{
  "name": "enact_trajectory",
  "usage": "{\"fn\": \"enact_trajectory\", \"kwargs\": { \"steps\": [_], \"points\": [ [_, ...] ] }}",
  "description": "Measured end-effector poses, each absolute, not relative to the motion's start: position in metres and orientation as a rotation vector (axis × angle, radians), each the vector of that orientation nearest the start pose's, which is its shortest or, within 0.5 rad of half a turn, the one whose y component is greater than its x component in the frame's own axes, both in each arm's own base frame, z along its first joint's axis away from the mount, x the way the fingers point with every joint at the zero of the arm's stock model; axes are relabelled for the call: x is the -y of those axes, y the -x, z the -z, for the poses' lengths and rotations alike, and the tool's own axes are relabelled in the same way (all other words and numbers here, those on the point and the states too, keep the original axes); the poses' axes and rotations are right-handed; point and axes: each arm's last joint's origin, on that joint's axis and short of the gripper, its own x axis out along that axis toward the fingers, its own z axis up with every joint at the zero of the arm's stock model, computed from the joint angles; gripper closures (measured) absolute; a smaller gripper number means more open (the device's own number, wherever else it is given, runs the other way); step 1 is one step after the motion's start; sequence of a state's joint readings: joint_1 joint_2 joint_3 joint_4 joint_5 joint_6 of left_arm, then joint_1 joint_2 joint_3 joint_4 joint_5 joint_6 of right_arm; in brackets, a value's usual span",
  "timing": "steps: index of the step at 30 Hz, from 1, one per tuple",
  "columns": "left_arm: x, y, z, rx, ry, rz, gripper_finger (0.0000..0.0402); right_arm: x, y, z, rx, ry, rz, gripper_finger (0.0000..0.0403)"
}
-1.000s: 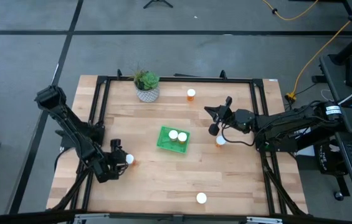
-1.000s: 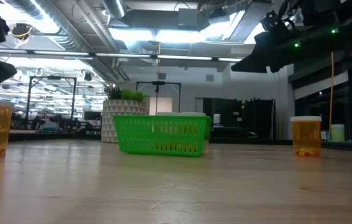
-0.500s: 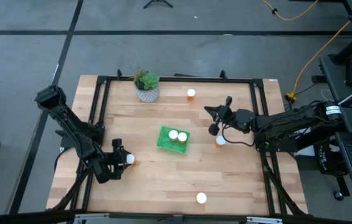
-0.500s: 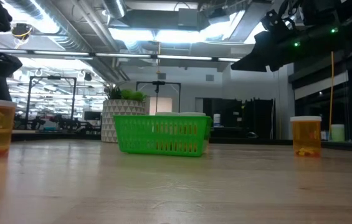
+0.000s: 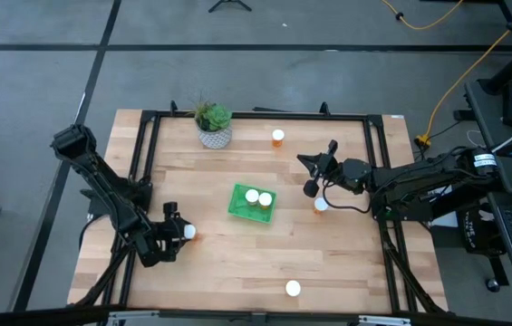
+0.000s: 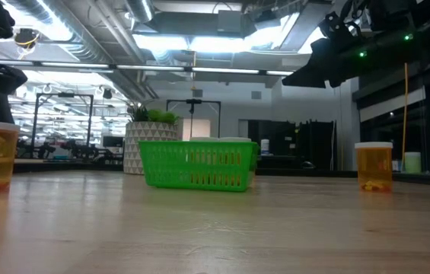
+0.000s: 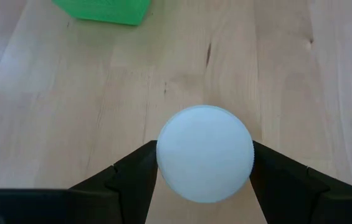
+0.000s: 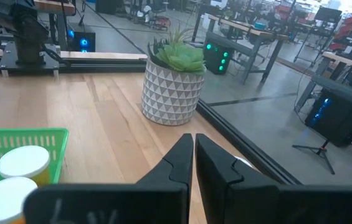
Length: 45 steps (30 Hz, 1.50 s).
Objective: Pick and place pill bottles into a basket
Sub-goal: Put the orange medicine bottle into the green bin
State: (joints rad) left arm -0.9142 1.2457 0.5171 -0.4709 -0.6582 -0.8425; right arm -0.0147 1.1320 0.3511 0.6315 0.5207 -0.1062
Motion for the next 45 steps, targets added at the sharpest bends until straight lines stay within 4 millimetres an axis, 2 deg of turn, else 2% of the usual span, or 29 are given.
{"fn": "enact_trajectory", "kwargs": {
  "steps": [7,19,22,27,37,45],
  "points": [
    [0.141,-0.131,-0.151,-0.839,-0.068,-0.135,0.0191,0.018,-0.216,-0.199,-0.175,0.141,0.526,0.038],
    [0.139,-0.131,-0.156,-0.806,-0.114,-0.128,0.019,0.018,-0.216,-0.199,-0.175,0.141,0.526,0.038],
    [0.138,-0.135,-0.165,-0.745,-0.113,-0.162,0.019,0.018,-0.216,-0.199,-0.175,0.141,0.526,0.038],
    [0.133,-0.141,-0.186,-0.675,-0.215,-0.164,0.019,0.018,-0.216,-0.199,-0.17,0.127,0.527,0.038],
    [0.109,-0.153,-0.222,-0.538,-0.415,-0.278,0.019,0.018,-0.216,-0.199,-0.167,0.118,0.528,0.0379],
    [0.09,-0.17,-0.236,-0.476,-0.373,-0.351,0.019,0.018,-0.216,-0.199,-0.159,0.092,0.53,0.0379]
  ]
}}
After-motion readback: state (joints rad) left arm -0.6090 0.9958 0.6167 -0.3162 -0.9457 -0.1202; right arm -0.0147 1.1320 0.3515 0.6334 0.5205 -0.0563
